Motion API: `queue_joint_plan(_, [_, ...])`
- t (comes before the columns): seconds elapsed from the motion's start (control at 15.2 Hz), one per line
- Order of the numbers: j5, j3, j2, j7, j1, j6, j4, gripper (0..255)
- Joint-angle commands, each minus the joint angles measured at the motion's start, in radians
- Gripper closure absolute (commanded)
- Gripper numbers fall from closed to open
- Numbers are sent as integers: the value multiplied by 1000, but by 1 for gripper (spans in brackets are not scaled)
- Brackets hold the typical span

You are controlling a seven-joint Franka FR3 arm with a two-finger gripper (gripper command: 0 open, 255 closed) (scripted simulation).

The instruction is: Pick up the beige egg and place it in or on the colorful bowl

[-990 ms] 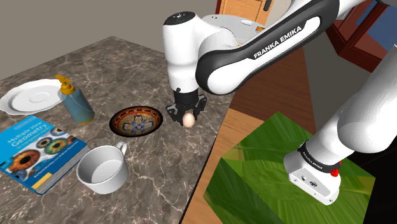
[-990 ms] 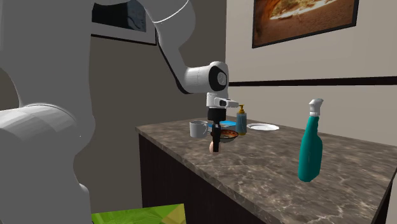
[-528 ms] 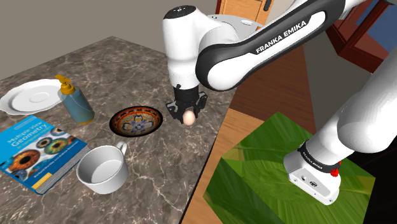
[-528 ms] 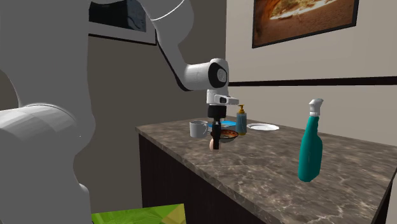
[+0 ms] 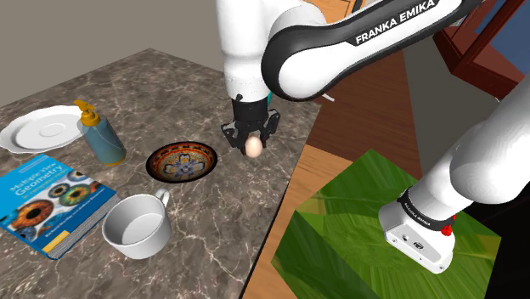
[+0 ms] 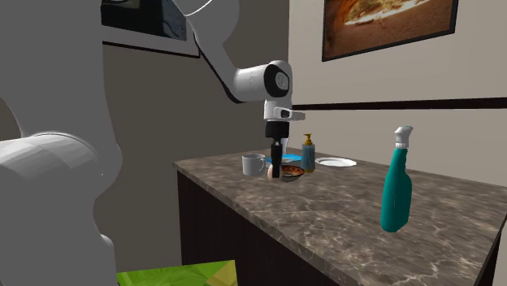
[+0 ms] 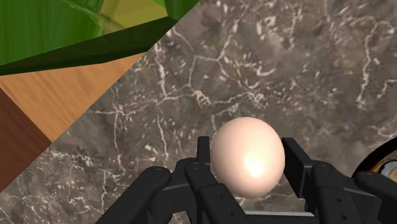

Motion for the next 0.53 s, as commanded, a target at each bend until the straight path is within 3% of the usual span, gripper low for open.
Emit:
queue_joint_plan(0.0, [10,1,-13,-7,-1,-26,16,255])
queue_joint_plan(0.46, [41,-1,-57,-34,-5,-115,72,255])
